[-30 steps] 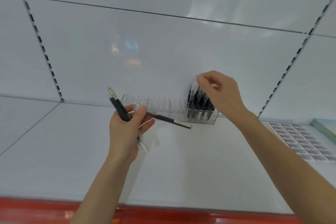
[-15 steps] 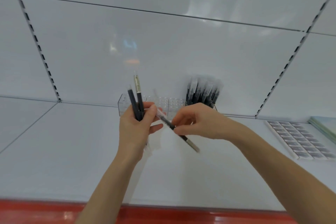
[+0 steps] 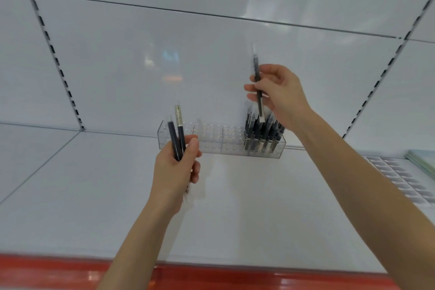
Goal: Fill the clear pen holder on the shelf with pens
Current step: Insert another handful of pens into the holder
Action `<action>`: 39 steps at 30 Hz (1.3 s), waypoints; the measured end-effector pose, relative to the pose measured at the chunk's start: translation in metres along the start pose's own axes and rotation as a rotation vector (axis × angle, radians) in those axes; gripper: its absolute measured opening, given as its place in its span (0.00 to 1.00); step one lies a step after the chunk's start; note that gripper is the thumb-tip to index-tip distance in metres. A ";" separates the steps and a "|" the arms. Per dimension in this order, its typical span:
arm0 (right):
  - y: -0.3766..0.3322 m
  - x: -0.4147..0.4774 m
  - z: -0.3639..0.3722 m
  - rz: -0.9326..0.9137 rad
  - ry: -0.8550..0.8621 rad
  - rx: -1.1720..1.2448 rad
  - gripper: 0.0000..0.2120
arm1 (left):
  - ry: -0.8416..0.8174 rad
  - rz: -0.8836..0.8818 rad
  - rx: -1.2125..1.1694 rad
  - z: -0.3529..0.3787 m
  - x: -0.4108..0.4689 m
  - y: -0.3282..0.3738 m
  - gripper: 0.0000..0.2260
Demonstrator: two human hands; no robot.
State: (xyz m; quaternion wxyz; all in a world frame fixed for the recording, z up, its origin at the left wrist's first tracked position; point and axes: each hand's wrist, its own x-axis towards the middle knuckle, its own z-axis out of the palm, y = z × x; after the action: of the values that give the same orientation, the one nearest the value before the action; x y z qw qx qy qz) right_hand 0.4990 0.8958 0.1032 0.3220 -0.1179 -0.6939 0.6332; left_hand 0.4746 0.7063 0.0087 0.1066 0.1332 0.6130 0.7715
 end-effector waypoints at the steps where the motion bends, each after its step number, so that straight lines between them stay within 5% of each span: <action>1: -0.001 0.005 0.001 0.008 0.038 0.045 0.10 | -0.001 -0.007 0.004 -0.001 0.000 0.000 0.05; 7: 0.008 0.026 0.007 -0.083 0.039 -0.213 0.08 | -0.027 -0.093 -0.010 -0.003 0.002 0.000 0.08; 15: 0.009 0.035 0.013 -0.028 0.041 -0.204 0.17 | -0.036 -0.099 -0.012 -0.005 0.004 0.000 0.08; 26: 0.025 0.042 0.004 -0.220 -0.015 -0.631 0.04 | -0.042 -0.101 0.004 -0.008 0.007 -0.002 0.07; 31: 0.029 0.040 -0.001 -0.268 -0.041 -0.736 0.22 | -0.079 -0.149 0.015 -0.007 0.006 -0.001 0.06; 39: 0.038 0.041 -0.003 -0.293 -0.120 -0.847 0.22 | -0.114 -0.190 0.045 -0.005 0.006 0.000 0.04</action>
State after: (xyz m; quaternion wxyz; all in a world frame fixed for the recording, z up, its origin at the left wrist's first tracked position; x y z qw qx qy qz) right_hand 0.4603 0.9283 0.0792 0.2907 -0.1029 -0.9186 0.2470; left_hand 0.4673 0.7034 0.0076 0.2107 0.1206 0.6329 0.7352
